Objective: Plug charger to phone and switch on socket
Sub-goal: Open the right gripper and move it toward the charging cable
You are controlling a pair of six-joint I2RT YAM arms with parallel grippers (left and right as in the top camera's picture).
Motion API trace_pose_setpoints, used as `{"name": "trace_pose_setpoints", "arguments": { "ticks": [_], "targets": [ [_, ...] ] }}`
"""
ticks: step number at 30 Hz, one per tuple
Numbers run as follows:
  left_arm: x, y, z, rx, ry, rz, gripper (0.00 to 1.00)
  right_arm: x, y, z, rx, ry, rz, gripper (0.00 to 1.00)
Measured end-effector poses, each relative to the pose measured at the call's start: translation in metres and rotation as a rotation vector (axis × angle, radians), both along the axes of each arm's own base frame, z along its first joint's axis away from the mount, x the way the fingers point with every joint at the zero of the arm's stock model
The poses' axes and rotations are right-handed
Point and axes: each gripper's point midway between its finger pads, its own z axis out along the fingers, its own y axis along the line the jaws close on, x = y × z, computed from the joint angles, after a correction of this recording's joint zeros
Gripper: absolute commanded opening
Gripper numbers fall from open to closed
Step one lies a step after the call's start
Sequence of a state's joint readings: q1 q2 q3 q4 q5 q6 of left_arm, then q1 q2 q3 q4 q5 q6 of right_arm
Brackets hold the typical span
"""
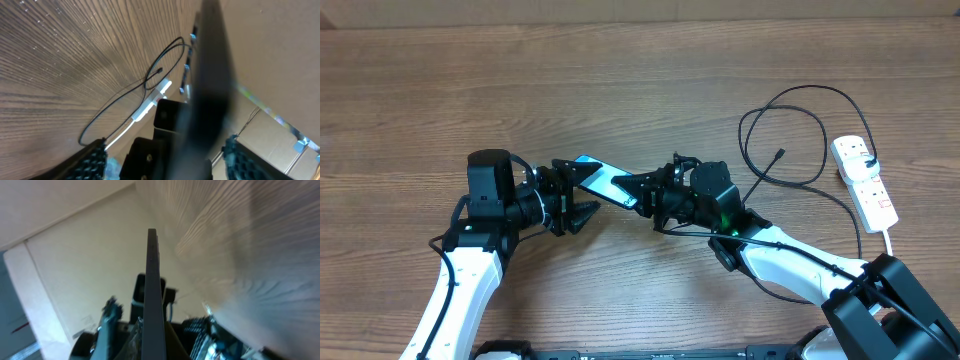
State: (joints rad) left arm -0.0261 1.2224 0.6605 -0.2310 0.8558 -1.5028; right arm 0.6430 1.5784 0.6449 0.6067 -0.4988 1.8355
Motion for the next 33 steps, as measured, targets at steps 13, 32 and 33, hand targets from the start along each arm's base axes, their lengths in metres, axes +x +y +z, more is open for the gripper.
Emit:
{"name": "trace_pose_setpoints", "arguments": {
  "ticks": [13, 32, 33],
  "targets": [
    [0.004, 0.003, -0.002, 0.007, 0.014, 0.035, 0.38, -0.010, 0.004, 0.002, 0.038, 0.073, 0.043, 0.04],
    [0.007, -0.013, -0.004, 0.041, 0.009, 0.053, 0.15, -0.011, 0.004, -0.005, 0.032, 0.141, 0.026, 0.04],
    [0.006, -0.013, -0.006, 0.043, 0.012, 0.053, 0.15, -0.012, 0.004, -0.007, 0.025, 0.153, 0.027, 0.04]
  ]
}}
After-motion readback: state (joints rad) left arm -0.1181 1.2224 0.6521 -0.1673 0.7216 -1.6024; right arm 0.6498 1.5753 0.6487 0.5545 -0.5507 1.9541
